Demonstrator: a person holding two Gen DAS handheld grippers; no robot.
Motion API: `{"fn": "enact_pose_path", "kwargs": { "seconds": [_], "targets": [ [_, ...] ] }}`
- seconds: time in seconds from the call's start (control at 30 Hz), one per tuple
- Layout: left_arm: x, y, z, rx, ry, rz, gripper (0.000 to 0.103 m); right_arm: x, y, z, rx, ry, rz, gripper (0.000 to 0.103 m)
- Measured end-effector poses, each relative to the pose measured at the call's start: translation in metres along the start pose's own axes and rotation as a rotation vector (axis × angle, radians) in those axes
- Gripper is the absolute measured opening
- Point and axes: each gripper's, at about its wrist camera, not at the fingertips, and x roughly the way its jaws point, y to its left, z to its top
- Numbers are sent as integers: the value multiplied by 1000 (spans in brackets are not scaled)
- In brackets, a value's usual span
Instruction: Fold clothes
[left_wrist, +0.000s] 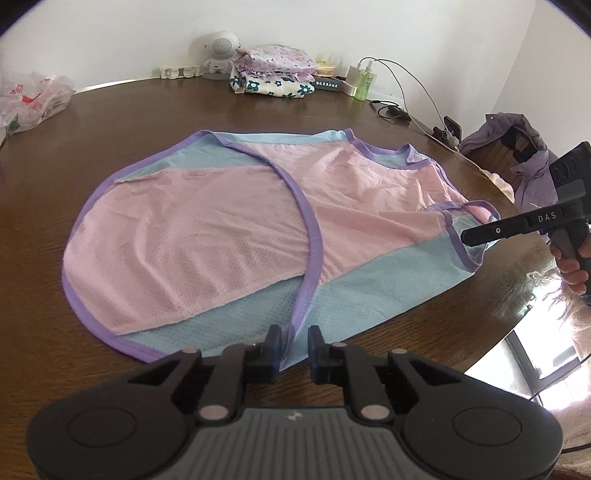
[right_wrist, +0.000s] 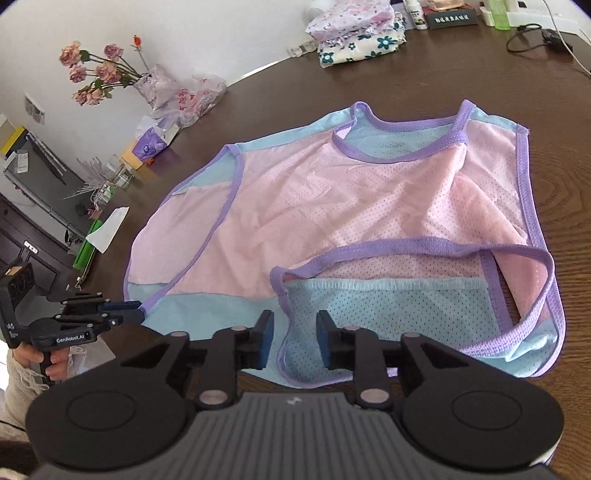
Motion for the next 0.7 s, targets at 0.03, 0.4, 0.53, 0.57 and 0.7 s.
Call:
{"fn": "enact_pose_path", "kwargs": {
  "seconds": [0.03,0.4,0.53,0.57,0.7],
  "targets": [
    [1,-2,0,9,2,4,13,-1,2,-3,-12,1,2,28],
    [0,-7,0,115,22,56,1,-12,10,-7,-53,44,64,1],
    [-1,-6,-2,139,30,56,1,-10,4,-11,-45,93,37,1],
    [0,-6,-2,138,32,55,2,-7,2,-13,-38,105,16,2],
    [-1,-3,-1,114,36,14,5,-6,-4,-14,-1,84,65,17]
  ]
}}
